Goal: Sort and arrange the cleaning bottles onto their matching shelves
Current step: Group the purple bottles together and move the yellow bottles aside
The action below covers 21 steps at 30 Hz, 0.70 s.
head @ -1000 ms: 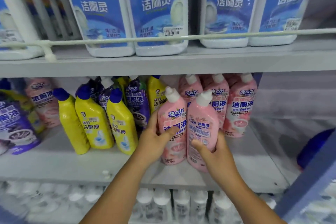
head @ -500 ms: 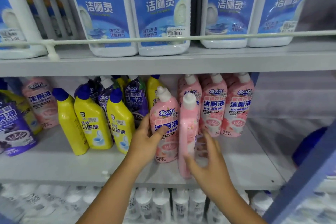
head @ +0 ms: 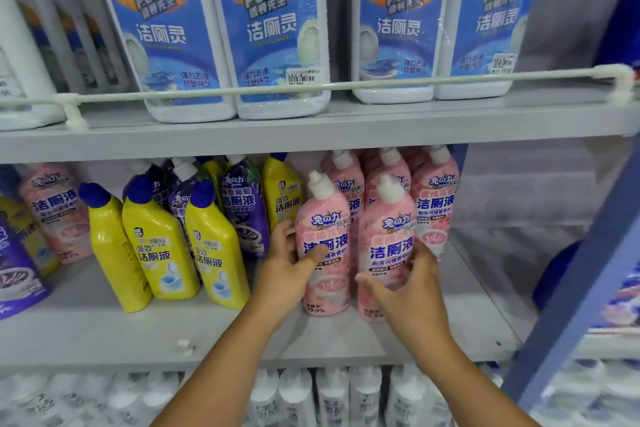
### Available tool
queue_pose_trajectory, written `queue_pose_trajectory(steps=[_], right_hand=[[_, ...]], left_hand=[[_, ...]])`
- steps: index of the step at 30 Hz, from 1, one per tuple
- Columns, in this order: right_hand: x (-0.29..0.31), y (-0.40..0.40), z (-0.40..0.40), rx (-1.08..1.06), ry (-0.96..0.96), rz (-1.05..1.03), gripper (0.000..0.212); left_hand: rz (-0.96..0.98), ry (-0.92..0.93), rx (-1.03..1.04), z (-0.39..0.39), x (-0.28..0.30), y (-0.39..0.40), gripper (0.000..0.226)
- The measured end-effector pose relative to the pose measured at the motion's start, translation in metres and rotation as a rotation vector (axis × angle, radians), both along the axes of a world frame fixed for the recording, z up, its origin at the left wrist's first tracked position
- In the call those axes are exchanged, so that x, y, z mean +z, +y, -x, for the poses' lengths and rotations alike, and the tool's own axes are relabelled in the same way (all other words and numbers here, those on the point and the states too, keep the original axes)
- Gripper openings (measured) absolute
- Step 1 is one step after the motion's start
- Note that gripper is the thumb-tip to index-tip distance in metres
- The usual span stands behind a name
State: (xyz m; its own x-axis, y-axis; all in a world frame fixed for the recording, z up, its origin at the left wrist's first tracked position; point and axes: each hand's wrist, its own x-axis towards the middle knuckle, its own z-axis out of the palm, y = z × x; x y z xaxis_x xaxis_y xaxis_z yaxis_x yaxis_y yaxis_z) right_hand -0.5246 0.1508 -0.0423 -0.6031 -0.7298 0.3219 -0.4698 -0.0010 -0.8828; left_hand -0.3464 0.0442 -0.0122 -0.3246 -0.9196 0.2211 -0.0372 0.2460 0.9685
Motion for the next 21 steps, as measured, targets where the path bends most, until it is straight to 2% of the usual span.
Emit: queue_pose_trajectory(steps=[4, 7, 21], right_hand=[[0.007, -0.010, 0.017, -0.191, 0.089, -0.003, 0.103], [0.009, -0.019, 0.017, -0.249, 0.133, -0.039, 0.106], [0.014, -0.050, 0.025, -0.246, 0.122, -0.099, 0.110]], left_hand=[[0.006, -0.024, -0.009, 0.017, -0.002, -0.003, 0.044], [0.091, -0.070, 0.102, 0.026, 0.000, -0.002, 0.044], [0.168, -0.120, 0.131, 0.050, 0.004, -0.030, 0.050]])
